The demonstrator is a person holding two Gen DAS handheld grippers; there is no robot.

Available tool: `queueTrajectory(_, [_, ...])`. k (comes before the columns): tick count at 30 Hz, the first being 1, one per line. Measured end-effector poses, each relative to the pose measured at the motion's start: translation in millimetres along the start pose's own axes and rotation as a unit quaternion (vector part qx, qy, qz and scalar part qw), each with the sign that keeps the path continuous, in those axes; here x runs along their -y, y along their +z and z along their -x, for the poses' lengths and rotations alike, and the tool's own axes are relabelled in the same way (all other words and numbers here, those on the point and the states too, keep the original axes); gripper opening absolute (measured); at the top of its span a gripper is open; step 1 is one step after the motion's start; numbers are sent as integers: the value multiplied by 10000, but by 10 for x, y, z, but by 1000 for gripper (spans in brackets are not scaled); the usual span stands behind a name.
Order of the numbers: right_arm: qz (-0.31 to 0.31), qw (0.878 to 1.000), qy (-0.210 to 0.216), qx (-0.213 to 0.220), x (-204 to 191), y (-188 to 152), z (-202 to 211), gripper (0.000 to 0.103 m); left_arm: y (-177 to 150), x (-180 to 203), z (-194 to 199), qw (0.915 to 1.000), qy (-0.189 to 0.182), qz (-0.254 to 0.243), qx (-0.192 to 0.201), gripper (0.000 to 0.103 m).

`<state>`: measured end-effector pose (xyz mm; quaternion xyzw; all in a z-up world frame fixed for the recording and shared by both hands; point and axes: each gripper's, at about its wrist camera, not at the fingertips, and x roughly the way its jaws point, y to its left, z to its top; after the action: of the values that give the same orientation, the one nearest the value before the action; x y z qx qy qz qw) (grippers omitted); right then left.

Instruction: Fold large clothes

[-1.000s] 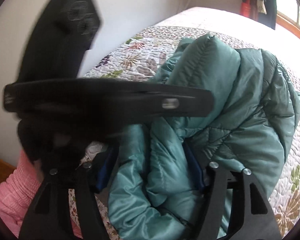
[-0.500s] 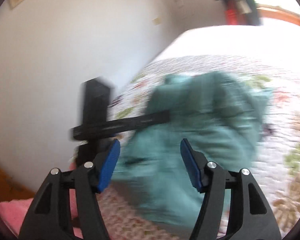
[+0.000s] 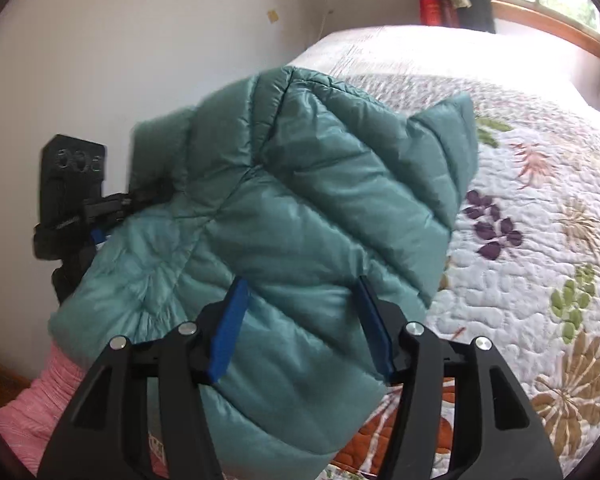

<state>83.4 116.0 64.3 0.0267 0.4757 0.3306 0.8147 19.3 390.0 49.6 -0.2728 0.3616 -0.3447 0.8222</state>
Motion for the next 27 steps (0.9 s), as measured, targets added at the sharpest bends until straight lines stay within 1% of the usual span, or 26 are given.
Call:
queueTrajectory(2, [129,9998,-63,-100,-42,15,-128,56,-83,-187,34,9997,104,238,-35,18])
queueTrajectory(5, [304,9990,-219,-250,-143,20,-313,57,-213,-457,7,9986,83,529,-36,22])
queueTrajectory(7, [360,9984,-281,-328,-173,16,-397,58,-248,-535,4,9980,110,630,-18,24])
queueTrajectory(9, [394,9978,-304,-442,-172,20,-484,58,-267,-526,33,9975,243,663,-10,27])
queueTrajectory(10, [415,9974,-312,-500,-173,22,-505,58,-264,-499,61,9972,367,653,-22,32])
queueTrajectory(11, [454,9968,-334,-559,-179,27,-516,58,-255,-483,79,9967,497,645,-29,39])
queueTrajectory(13, [563,9956,-402,-627,-205,64,-508,58,-268,-375,232,9948,841,567,95,42])
queueTrajectory(14, [629,9950,-406,-656,-226,90,-473,58,-283,-295,327,9935,1022,475,184,42])
queueTrajectory(15, [681,9948,-363,-666,-267,115,-431,58,-315,-189,453,9912,1236,340,320,42])
queueTrajectory(16, [720,9949,-295,-647,-285,154,-377,57,-348,-83,564,9897,1342,208,455,43])
queueTrajectory(18, [817,9950,-189,-536,-304,274,-300,57,-452,181,778,9888,1330,6,682,45])
queueTrajectory(19, [885,9948,-173,-482,-340,316,-253,57,-511,318,847,9895,1232,-90,743,47])
queueTrajectory(21, [1026,9939,-88,-405,-417,444,-215,57,-613,641,894,9912,1021,-404,743,52])
queueTrajectory(22, [1061,9935,-24,-412,-440,509,-229,57,-668,786,884,9903,1051,-569,707,56])
queueTrajectory(23, [1080,9931,49,-444,-484,563,-245,57,-714,940,827,9886,1123,-766,640,60])
queueTrajectory(24, [1099,9927,107,-487,-519,647,-298,57,-759,1035,768,9874,1179,-897,561,61])
queueTrajectory(25, [1144,9920,126,-517,-550,699,-357,56,-811,1124,683,9849,1340,-1014,424,63])
queueTrajectory(27, [1237,9906,147,-566,-651,763,-473,54,-898,1200,548,9803,1620,-1111,227,63])
